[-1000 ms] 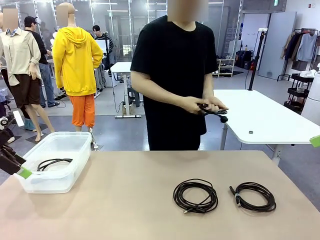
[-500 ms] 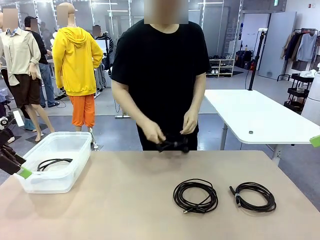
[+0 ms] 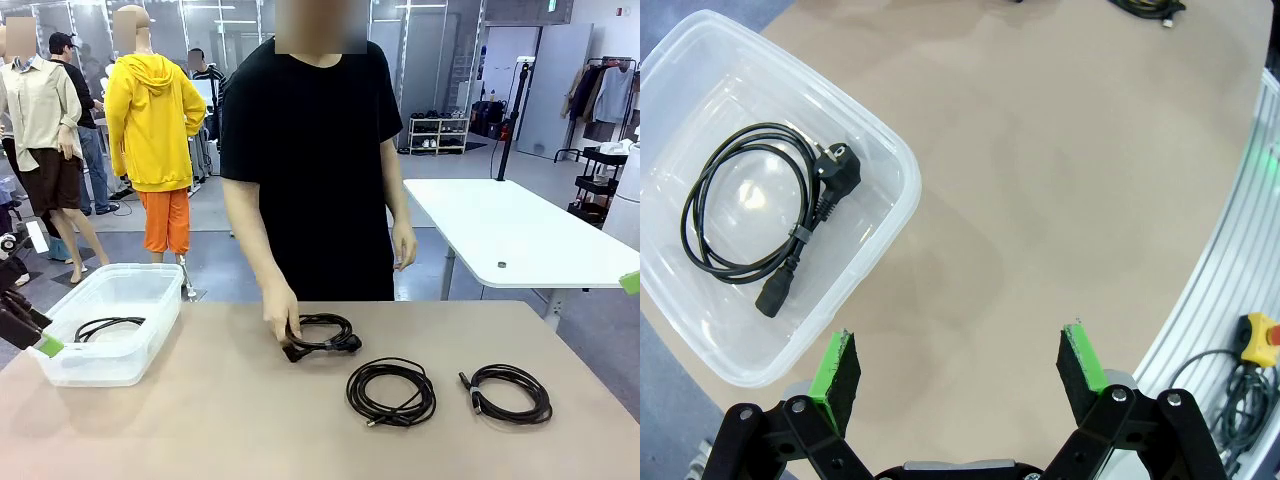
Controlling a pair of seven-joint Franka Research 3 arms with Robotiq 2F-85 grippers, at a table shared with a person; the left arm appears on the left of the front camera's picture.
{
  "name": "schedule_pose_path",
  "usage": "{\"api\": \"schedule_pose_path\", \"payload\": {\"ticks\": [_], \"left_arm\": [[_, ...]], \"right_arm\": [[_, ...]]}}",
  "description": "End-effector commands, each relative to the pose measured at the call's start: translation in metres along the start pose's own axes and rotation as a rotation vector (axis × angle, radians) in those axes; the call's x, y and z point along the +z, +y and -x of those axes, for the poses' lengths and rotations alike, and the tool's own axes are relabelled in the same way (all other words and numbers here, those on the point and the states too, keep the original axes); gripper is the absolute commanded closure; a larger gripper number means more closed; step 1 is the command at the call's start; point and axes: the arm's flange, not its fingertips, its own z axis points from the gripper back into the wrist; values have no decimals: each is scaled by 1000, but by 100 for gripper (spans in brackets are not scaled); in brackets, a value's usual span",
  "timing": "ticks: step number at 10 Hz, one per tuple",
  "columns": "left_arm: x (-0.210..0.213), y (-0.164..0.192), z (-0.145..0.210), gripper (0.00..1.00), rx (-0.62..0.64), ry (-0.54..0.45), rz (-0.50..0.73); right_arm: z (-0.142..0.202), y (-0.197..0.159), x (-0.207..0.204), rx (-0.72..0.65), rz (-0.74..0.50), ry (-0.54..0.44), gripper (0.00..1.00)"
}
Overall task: Organize and store the cables.
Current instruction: Place the Power Cable into the Organizing box.
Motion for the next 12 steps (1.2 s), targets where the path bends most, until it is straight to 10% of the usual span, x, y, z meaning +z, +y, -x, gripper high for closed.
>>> {"api": "schedule_pose_path", "payload": {"ticks": [1, 12], "left_arm": [[-1, -2, 0, 0, 14, 16, -11], [-1, -2, 0, 0, 14, 16, -11]], "right_arm": [[-3, 0, -1, -23, 11, -2, 0], [-3, 0, -1, -23, 11, -2, 0]]}}
